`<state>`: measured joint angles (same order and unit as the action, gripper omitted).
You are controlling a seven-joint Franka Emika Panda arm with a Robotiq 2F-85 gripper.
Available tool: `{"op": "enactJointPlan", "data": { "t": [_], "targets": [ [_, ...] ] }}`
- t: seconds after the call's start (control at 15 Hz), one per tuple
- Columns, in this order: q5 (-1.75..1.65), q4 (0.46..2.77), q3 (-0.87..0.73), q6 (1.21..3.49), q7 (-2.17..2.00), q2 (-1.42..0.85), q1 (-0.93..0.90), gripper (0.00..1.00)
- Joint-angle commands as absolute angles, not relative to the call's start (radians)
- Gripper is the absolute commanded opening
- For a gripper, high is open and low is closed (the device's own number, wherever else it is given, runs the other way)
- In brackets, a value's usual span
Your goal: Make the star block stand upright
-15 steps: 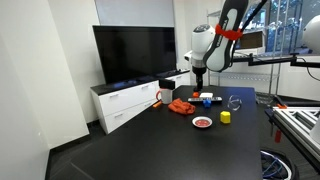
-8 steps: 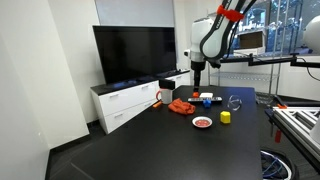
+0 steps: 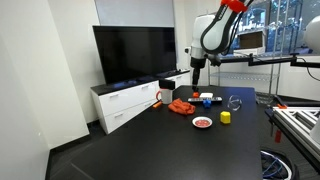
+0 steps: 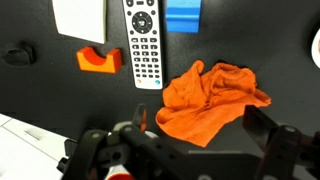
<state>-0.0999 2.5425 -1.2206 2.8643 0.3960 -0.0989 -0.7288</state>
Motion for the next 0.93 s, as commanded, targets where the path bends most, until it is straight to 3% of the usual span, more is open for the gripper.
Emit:
{"op": "enactJointPlan", "data": {
  "t": [0.0, 0.13, 0.2, 0.33, 0.6, 0.87],
  "targets": [
    [-0.079, 2.537, -1.203, 2.758, 0.369, -0.106, -0.746, 1.00],
    [-0.024, 2.508, -1.169, 2.585, 0.308, -0.117, -0.754, 1.00],
    [-0.086, 2.486, -0.983, 2.508, 0.235, -0.082, -0.571, 1.00],
    [-0.038, 2.448, -0.851, 2.397, 0.172, -0.088, -0.467, 1.00],
    [0.087, 2.381, -0.574, 2.315, 0.095, -0.112, -0.185, 1.00],
    [0.215, 2.335, -0.394, 2.317, 0.040, -0.136, 0.024, 1.00]
  ]
}}
